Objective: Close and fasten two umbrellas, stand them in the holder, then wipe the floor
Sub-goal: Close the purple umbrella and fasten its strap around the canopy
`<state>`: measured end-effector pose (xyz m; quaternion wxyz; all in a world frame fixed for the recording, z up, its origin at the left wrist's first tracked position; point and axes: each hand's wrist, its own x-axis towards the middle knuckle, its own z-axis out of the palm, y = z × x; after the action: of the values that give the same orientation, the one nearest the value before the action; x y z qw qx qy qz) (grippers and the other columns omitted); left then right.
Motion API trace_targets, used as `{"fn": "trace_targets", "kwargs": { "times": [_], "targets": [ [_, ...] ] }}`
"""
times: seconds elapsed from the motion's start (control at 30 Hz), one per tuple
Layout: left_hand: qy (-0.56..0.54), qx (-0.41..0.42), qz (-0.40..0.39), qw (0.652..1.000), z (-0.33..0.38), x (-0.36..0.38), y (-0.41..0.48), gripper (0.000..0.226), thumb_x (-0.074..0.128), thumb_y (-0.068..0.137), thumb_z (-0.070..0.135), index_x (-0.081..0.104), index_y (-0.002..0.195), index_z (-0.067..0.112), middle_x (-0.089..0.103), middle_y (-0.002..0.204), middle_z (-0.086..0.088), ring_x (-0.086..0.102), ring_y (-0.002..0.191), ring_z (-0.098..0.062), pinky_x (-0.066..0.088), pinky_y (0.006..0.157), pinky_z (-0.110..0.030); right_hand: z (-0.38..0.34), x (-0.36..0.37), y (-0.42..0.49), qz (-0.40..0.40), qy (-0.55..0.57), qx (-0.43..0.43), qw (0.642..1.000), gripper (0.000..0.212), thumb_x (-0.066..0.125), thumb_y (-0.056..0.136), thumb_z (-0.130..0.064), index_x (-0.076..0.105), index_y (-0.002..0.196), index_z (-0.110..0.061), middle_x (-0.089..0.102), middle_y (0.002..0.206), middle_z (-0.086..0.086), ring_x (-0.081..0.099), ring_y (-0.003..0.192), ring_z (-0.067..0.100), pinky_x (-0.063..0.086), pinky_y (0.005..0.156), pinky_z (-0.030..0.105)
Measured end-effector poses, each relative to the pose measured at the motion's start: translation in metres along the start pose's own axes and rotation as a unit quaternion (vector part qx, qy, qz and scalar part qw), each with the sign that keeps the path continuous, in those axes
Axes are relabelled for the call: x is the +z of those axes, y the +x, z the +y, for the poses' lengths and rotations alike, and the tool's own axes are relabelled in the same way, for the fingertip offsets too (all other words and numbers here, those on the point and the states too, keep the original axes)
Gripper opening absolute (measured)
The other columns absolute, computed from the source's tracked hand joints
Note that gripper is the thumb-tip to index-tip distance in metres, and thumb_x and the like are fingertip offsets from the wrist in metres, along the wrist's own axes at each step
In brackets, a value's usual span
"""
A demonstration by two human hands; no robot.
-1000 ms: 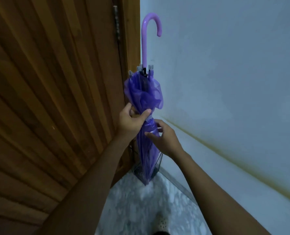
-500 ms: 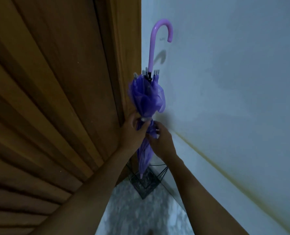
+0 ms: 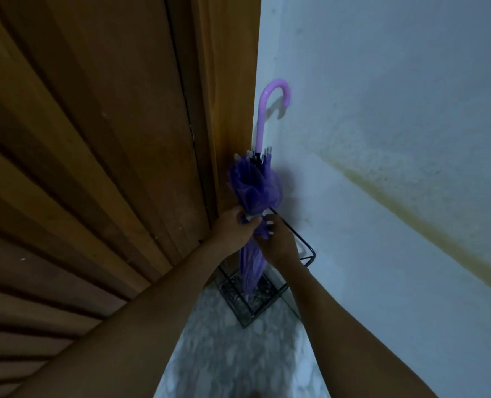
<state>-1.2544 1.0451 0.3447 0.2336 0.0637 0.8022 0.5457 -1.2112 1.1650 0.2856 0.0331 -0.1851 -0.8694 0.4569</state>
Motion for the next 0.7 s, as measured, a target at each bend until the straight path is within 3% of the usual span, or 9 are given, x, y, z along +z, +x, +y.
{"fn": "trace_targets", "kwargs": {
  "times": [0.13, 0.27, 0.47, 0.7],
  "targets": [
    [-0.004, -0.056, -0.006, 0.998, -0.036, 0.014, 0.024, 0.036, 0.062, 0.094, 0.03, 0.058, 0.125, 0.012, 0.063, 0.123, -0.009, 0.058, 0.115, -0.025, 0.047, 0.101, -0.038, 0.029, 0.026, 0.015, -0.043, -0.046, 0.035, 0.997, 0.034, 0.064, 0.091, -0.02, 0.053, 0.122, -0.011, 0.068, 0.113, 0.014, 0.067, 0.095, 0.031, 0.048, 0.071, 0.033],
    [0.007, -0.086, 0.013, 0.996, -0.057, 0.028, 0.038, 0.042, 0.061, 0.094, 0.032, 0.056, 0.129, 0.01, 0.061, 0.121, -0.005, 0.056, 0.112, -0.023, 0.045, 0.091, -0.029, 0.053, 0.044, 0.022, -0.073, -0.069, 0.071, 0.992, 0.031, 0.058, 0.096, -0.023, 0.052, 0.125, -0.013, 0.066, 0.118, 0.015, 0.066, 0.099, 0.03, 0.043, 0.07, 0.028],
    [-0.051, -0.121, 0.035, 0.991, -0.071, 0.033, 0.052, 0.042, 0.061, 0.093, 0.034, 0.055, 0.13, 0.015, 0.061, 0.128, -0.009, 0.058, 0.116, -0.028, 0.047, 0.103, -0.045, 0.063, 0.052, 0.035, -0.106, -0.073, 0.096, 0.987, 0.03, 0.055, 0.098, -0.026, 0.055, 0.124, -0.012, 0.064, 0.124, 0.013, 0.062, 0.11, 0.028, 0.041, 0.077, 0.026],
    [-0.072, -0.14, 0.042, 0.987, -0.059, 0.028, 0.04, 0.029, 0.059, 0.094, 0.028, 0.062, 0.116, 0.009, 0.068, 0.112, -0.01, 0.062, 0.109, -0.028, 0.05, 0.098, -0.041, 0.041, 0.023, 0.024, -0.093, -0.026, 0.106, 0.99, 0.041, 0.059, 0.096, -0.03, 0.053, 0.133, -0.012, 0.066, 0.122, 0.011, 0.062, 0.107, 0.022, 0.041, 0.078, 0.022]
  ]
}}
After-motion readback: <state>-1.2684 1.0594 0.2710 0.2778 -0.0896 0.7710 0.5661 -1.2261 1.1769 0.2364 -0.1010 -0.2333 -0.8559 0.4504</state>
